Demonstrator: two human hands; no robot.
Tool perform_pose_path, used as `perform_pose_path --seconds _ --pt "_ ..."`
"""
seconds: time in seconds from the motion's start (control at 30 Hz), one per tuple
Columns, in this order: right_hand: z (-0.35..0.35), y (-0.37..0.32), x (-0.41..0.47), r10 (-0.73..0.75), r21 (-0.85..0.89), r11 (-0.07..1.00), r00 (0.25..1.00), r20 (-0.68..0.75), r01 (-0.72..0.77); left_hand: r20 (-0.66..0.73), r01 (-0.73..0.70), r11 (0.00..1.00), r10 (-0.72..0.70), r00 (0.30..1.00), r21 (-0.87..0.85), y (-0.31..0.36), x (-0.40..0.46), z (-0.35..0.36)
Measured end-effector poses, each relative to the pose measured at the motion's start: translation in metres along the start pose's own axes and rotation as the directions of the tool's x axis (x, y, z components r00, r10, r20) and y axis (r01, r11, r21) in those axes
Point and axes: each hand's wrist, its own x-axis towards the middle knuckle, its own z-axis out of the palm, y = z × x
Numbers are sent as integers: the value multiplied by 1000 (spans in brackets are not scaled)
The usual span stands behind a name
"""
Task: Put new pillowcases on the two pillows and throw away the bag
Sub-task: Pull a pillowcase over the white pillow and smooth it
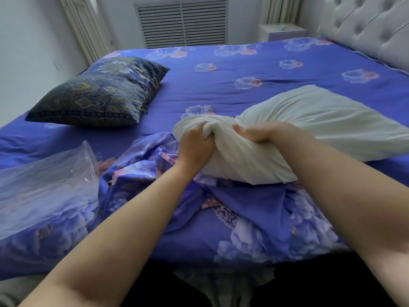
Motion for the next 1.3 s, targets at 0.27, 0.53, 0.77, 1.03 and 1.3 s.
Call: perform_pose_path --seconds 0.27,0.53,0.77,1.03,1.3 --pt "-13 -41 -55 -287 -98 944 930 229 315 125 461 880 -448 885 -111 -60 24 -22" --pt "46 -46 -15 -333 -458 838 943 3 297 344 475 863 -504 792 171 -97 20 -9" --pt "16 -55 40 -208 -220 941 954 217 255 151 98 867 -195 969 488 -53 41 -25" --pt "-1 -55 81 -122 -190 964 946 299 185 651 -274 769 -231 723 577 -57 61 1" --pt "20 -43 105 -180 -194 961 977 113 199 646 6 788 -509 569 615 -109 114 35"
